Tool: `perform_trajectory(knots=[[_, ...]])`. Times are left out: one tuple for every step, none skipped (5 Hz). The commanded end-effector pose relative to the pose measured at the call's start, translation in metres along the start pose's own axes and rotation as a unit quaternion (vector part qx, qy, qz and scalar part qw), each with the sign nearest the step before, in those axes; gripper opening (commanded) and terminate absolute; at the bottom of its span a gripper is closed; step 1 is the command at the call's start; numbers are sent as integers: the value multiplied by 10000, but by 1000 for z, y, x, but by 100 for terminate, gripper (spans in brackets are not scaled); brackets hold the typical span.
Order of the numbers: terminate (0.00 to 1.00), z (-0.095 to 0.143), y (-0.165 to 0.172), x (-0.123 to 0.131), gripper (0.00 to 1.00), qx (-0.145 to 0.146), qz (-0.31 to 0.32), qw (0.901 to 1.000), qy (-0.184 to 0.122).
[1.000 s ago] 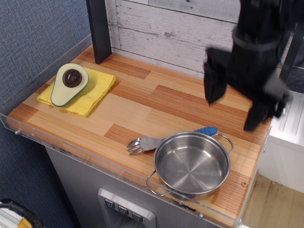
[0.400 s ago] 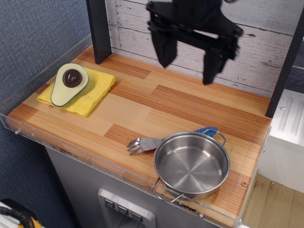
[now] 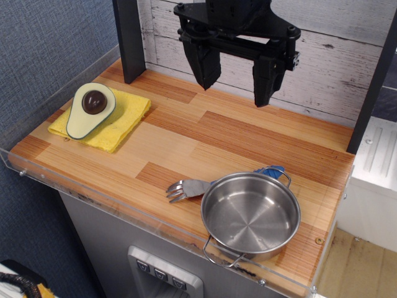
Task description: Pick the pot and place it on bottom right edge of table
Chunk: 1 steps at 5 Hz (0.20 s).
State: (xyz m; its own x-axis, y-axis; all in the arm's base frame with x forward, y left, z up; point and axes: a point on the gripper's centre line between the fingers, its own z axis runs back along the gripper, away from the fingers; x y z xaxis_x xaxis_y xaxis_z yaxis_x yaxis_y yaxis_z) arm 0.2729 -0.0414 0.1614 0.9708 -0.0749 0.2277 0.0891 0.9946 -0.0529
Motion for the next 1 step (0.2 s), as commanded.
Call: perform_trajectory(knots=[[100,12,1,-5,100,10,29,9998,-186]])
